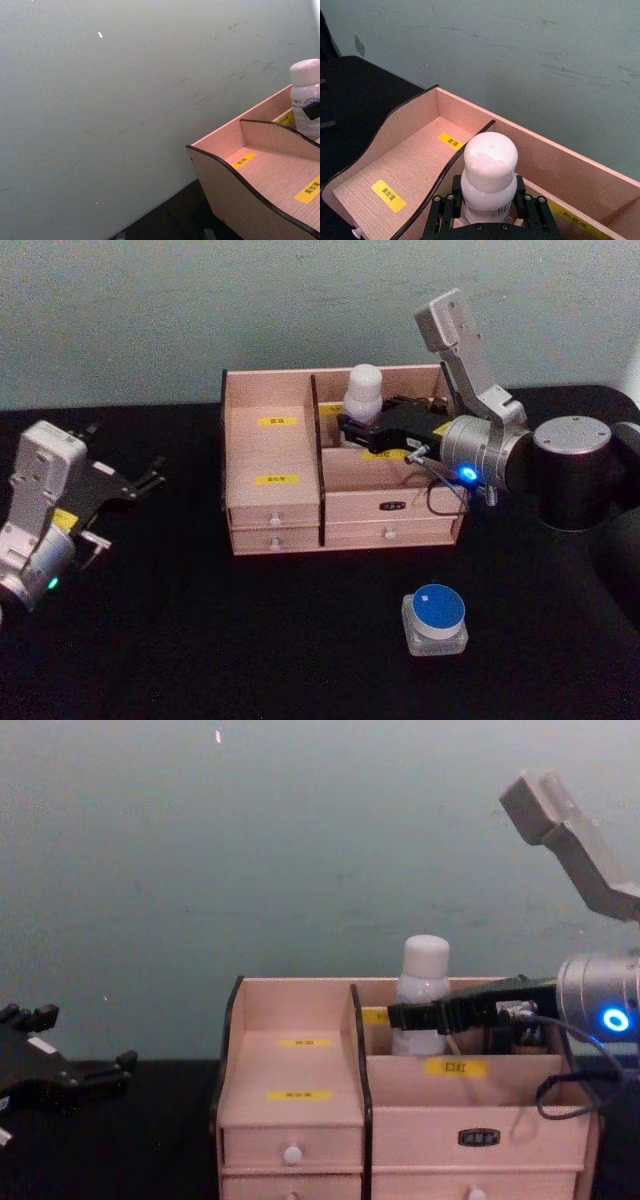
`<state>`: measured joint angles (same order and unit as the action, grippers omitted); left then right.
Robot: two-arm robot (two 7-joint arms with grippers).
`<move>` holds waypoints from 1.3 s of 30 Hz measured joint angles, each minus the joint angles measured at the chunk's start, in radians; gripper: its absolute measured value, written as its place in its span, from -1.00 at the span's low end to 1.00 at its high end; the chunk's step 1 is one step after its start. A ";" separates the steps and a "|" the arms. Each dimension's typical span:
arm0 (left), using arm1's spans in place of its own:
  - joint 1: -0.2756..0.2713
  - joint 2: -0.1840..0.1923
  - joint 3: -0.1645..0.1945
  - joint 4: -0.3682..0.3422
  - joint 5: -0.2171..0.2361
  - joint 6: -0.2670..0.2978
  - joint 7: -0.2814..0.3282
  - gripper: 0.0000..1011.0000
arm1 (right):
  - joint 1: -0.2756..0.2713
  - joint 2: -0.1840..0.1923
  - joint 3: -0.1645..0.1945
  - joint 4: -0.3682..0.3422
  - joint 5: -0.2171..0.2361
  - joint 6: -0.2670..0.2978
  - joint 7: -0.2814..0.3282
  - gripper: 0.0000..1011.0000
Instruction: Pick up the facial cleanser and watermelon frost from the table and place them into the tiered storage box.
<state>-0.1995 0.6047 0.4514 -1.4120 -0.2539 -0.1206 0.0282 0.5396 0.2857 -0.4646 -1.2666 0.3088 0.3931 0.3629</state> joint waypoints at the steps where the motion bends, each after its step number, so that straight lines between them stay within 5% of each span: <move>1: 0.000 0.000 0.000 0.000 0.000 0.000 0.000 0.98 | 0.000 0.000 0.000 0.000 -0.001 0.000 0.000 0.19; 13: 0.000 0.000 0.000 0.000 0.000 0.000 0.000 0.98 | 0.000 0.000 0.001 0.000 0.000 0.000 0.000 0.26; 26: 0.000 0.000 0.000 0.000 0.000 0.000 0.000 0.98 | 0.000 0.001 0.001 -0.001 0.002 0.001 -0.001 0.98; 39: 0.000 0.000 0.000 0.000 0.000 0.000 0.000 0.98 | -0.002 0.003 0.004 -0.013 0.004 0.001 0.000 0.98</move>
<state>-0.1995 0.6047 0.4514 -1.4120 -0.2539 -0.1205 0.0283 0.5374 0.2890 -0.4601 -1.2794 0.3128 0.3942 0.3625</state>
